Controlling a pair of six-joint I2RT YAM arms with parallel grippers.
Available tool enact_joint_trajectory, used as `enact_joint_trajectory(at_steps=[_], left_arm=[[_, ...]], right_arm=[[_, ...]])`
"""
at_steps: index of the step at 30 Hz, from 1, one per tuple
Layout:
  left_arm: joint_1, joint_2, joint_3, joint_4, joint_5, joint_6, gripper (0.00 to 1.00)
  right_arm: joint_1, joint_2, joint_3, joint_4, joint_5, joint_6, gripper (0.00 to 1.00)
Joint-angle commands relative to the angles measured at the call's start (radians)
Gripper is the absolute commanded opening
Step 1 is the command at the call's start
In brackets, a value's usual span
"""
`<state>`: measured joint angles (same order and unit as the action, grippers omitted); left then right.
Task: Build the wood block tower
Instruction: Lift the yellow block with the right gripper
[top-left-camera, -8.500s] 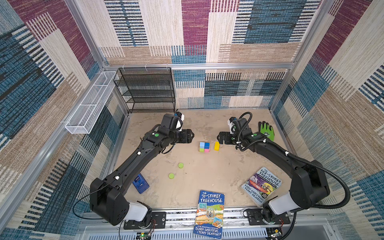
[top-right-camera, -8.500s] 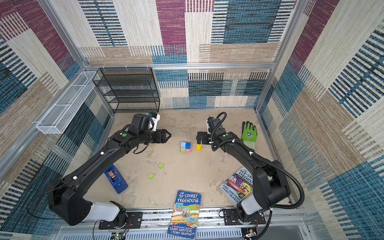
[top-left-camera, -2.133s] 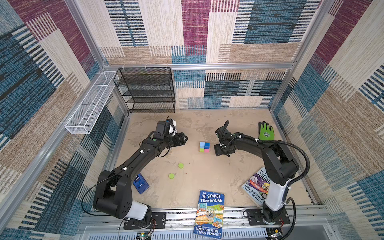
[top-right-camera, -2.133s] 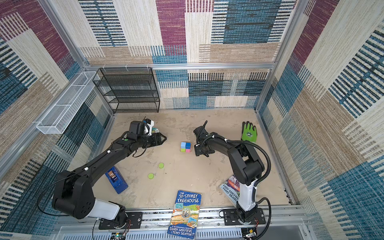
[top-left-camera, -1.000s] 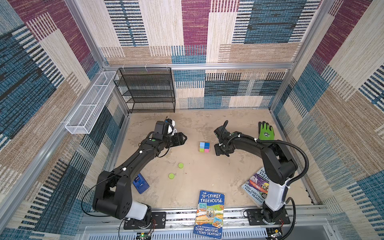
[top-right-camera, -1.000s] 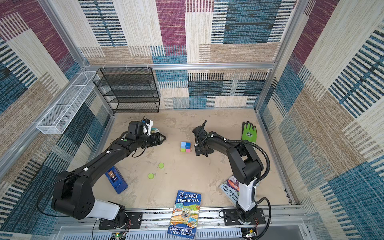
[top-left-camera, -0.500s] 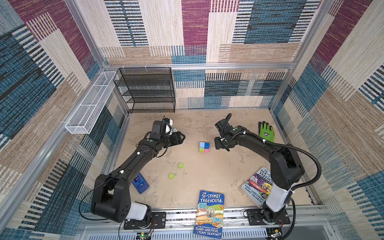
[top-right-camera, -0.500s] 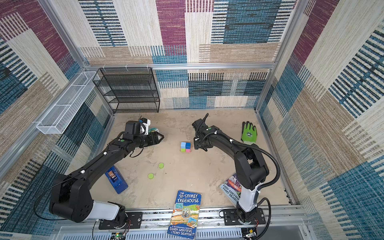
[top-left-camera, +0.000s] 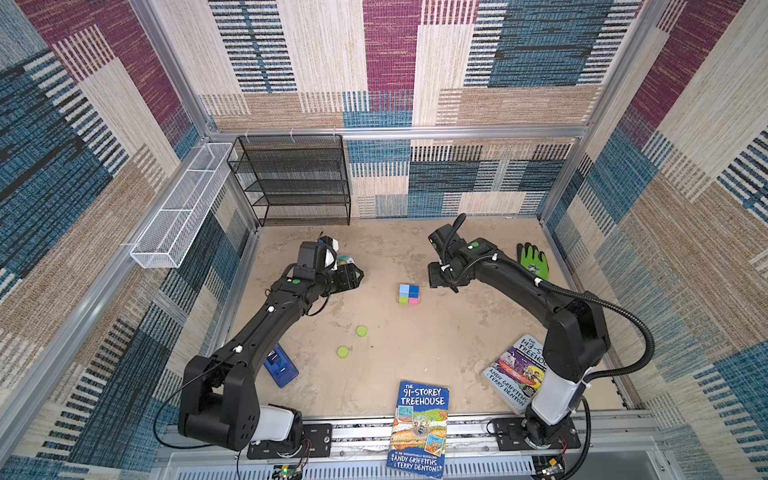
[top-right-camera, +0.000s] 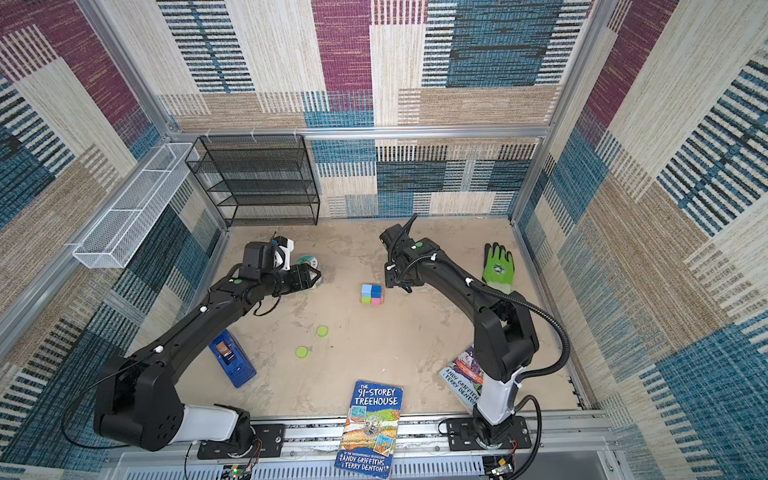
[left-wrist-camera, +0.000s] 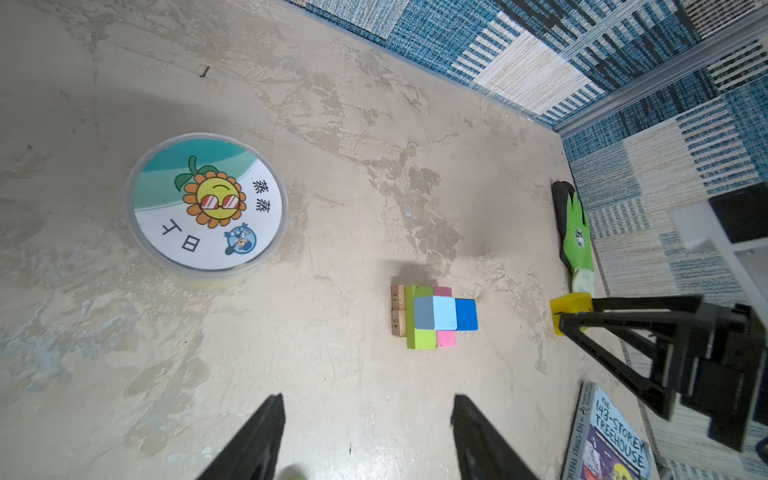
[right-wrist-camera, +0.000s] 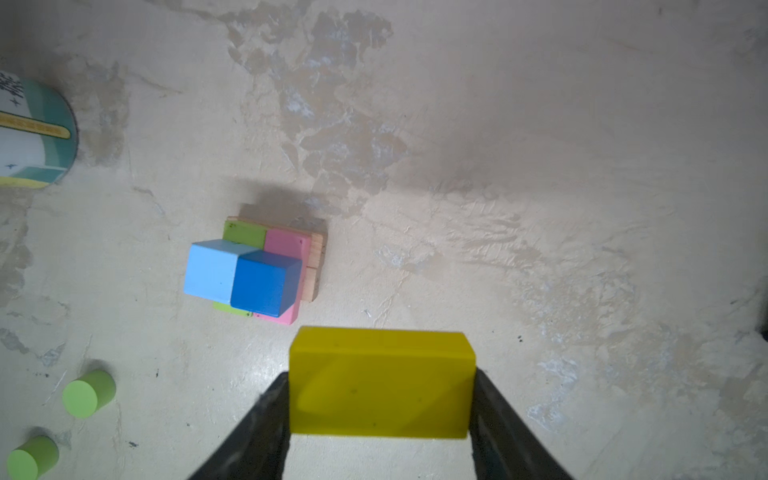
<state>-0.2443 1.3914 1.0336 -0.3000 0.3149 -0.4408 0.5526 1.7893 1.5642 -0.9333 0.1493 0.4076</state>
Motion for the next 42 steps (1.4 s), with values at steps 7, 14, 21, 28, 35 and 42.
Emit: enact_joint_trajectory(at_steps=[7, 14, 21, 28, 35, 42], left_arm=[[0.017, -0.031, -0.013, -0.013, -0.01, 0.028, 0.69], [0.032, -0.067, -0.034, -0.018, -0.007, 0.044, 0.69], [0.056, -0.093, -0.051, -0.025, -0.004, 0.054, 0.69], [0.072, -0.104, -0.062, -0.024, 0.007, 0.059, 0.69], [0.09, -0.106, -0.07, -0.03, 0.01, 0.063, 0.69], [0.099, -0.106, -0.079, -0.016, 0.028, 0.051, 0.69]], right_arm=[[0.036, 0.013, 0.086, -0.077, 0.014, 0.058, 0.56], [0.101, 0.09, 0.175, -0.116, 0.004, 0.103, 0.55], [0.136, 0.19, 0.256, -0.127, -0.002, 0.136, 0.55], [0.145, 0.234, 0.278, -0.108, 0.011, 0.186, 0.55], [0.147, 0.246, 0.265, -0.084, 0.033, 0.215, 0.55], [0.147, 0.267, 0.263, -0.06, 0.031, 0.231, 0.56]])
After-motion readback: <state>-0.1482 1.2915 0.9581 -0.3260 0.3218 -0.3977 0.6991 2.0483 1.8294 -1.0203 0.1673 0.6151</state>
